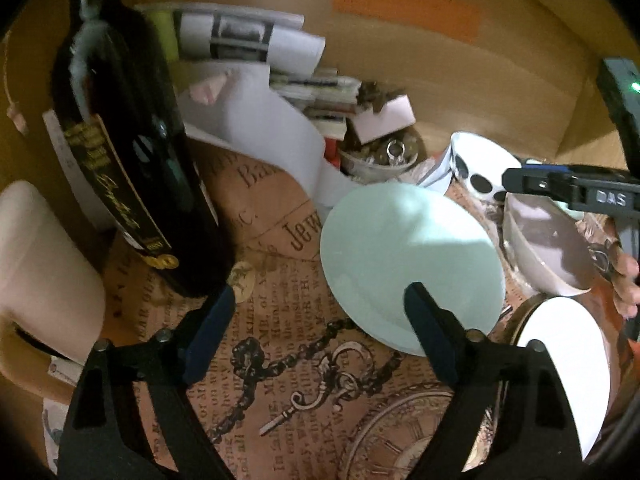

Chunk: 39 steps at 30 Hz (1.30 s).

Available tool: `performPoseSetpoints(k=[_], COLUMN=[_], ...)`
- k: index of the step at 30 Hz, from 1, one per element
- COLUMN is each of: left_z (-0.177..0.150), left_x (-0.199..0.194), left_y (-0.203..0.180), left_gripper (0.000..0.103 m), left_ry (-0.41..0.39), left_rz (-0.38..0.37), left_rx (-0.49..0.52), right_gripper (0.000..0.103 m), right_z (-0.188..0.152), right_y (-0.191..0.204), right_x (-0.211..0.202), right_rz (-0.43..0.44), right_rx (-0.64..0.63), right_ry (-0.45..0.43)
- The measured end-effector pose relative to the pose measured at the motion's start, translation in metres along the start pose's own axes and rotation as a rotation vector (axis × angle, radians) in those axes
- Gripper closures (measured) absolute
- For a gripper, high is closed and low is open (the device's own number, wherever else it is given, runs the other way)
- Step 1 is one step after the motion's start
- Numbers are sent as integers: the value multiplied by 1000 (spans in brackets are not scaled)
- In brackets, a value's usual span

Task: Organize plates and bowls
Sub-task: 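Grasp the mint-green plate rim with both tools and lift it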

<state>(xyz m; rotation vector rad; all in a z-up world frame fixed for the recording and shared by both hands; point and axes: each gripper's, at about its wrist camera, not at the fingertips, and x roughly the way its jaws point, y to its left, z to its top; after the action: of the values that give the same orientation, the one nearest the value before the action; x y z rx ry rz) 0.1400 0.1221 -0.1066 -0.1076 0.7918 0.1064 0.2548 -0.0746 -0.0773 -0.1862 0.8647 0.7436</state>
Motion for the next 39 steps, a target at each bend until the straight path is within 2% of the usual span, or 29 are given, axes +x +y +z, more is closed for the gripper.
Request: performPoseSetpoints(k=[2,5,9,14,16,20,24,26,33,39], left_z=[0,2,3,1,0,-1,-2,-2,0,-1], left_x=[6,16,28,40,45,56,63,65,65,60], left_y=[1,-1,-3,-5,-4,-3,-5,-7,-7,-3], left_gripper=[21,37,47,58,62,72,74,75,75,75], left_ry=[14,40,80,115,131,167,200,208,202,186], left_rz=[-12,-36,-83,-112,-123,-146,-192,-207,-203,-158], left_rx=[-1,10,13,20,15,11,6,3,5,-3], right_gripper=[49,49,49,56,65,65,66,70,70,71], right_z=[5,11,17,20,21,22,23,23,19,13], right_y=[2,4,4,6,7,9,11,6,11,27], right_x=[13,29,52,71,78,86,88,95,98,90], right_rz=[-3,-6,-20,-35,-35,-57,-58,-73,-103,-99], right_rx=[-25,-47,-63,-79,-80,-96,-108,-119,-160,-176], right_ry=[34,84,178,260,288,316,345,363,370,325])
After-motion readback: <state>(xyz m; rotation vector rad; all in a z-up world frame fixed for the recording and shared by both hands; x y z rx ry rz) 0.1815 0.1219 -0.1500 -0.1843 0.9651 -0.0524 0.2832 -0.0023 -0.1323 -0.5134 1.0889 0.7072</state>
